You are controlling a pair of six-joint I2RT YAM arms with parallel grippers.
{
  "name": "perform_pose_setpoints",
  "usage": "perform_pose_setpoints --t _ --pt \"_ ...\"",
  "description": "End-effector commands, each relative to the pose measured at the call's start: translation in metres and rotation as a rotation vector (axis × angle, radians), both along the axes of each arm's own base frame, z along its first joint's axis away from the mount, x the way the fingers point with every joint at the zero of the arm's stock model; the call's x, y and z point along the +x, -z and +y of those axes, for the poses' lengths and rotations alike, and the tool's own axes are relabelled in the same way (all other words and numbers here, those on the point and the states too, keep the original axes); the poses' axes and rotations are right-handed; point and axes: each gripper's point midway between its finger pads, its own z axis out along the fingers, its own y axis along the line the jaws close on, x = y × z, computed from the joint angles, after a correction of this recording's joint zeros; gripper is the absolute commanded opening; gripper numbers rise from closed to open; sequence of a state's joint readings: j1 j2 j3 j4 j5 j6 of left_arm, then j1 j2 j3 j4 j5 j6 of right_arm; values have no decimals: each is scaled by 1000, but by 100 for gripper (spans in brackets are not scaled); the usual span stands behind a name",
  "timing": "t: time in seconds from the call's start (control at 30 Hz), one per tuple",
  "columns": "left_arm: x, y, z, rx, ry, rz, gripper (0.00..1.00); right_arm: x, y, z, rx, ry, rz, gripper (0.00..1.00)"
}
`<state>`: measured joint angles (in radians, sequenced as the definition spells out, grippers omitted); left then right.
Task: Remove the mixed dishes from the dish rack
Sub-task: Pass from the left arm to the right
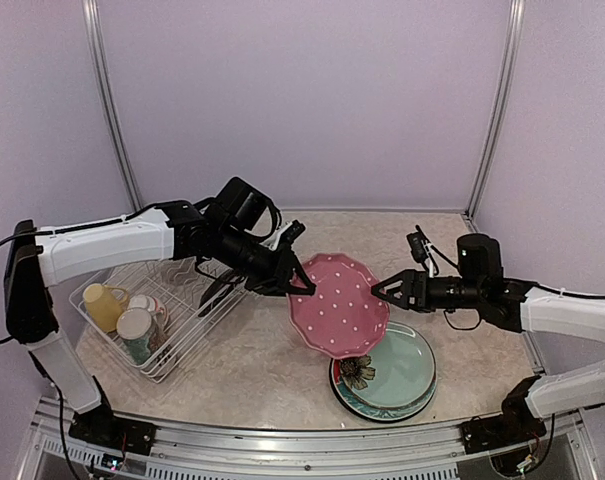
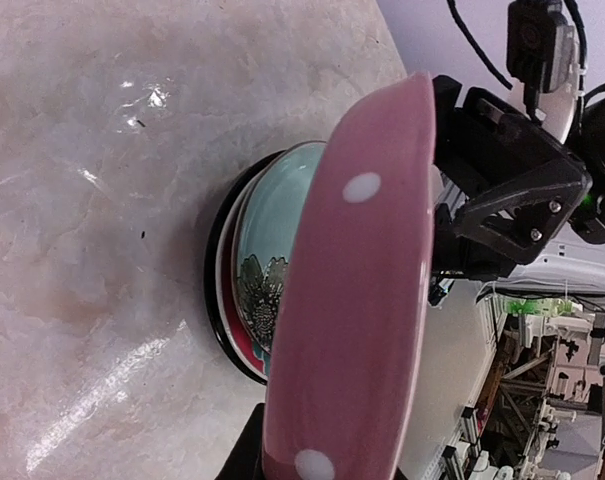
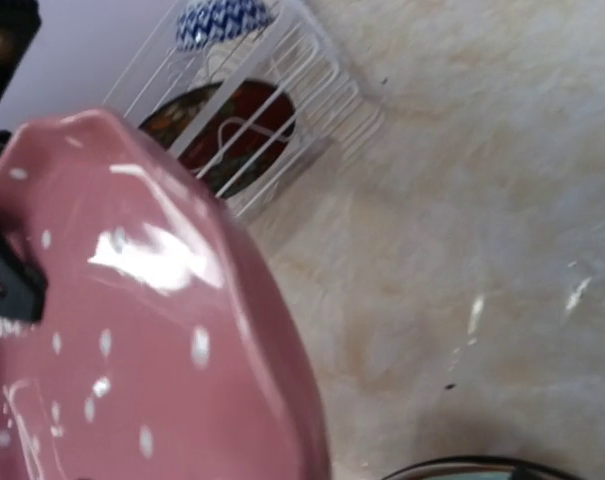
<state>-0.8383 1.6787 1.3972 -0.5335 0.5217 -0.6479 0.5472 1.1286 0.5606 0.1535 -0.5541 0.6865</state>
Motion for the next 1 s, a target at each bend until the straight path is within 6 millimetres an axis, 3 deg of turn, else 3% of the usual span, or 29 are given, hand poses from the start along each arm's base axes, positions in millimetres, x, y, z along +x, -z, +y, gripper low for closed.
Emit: perform_pose_setpoints --t 0.0,0.27,0.47,0.53,0.6,0.77,0.97 --pt "-10 -68 -40 -231 131 -85 0 -6 -3 22 51 -70 -2 83" --pt "-14 -57 -47 -191 167 -77 0 -18 -4 35 123 -152 11 50" --pt "-8 -57 -39 -179 154 -88 0 -18 -2 36 128 -157 14 2" --pt "-3 -55 -35 -172 137 -81 0 -17 -3 35 129 -152 11 0" --pt "2 -53 -30 -168 119 -74 7 -15 -3 34 132 -135 8 0" --pt "15 -47 -14 -150 62 -69 41 -11 -2 29 133 -102 7 0" --pt "29 -51 11 -145 -13 -114 73 -17 11 10 80 -80 40 0"
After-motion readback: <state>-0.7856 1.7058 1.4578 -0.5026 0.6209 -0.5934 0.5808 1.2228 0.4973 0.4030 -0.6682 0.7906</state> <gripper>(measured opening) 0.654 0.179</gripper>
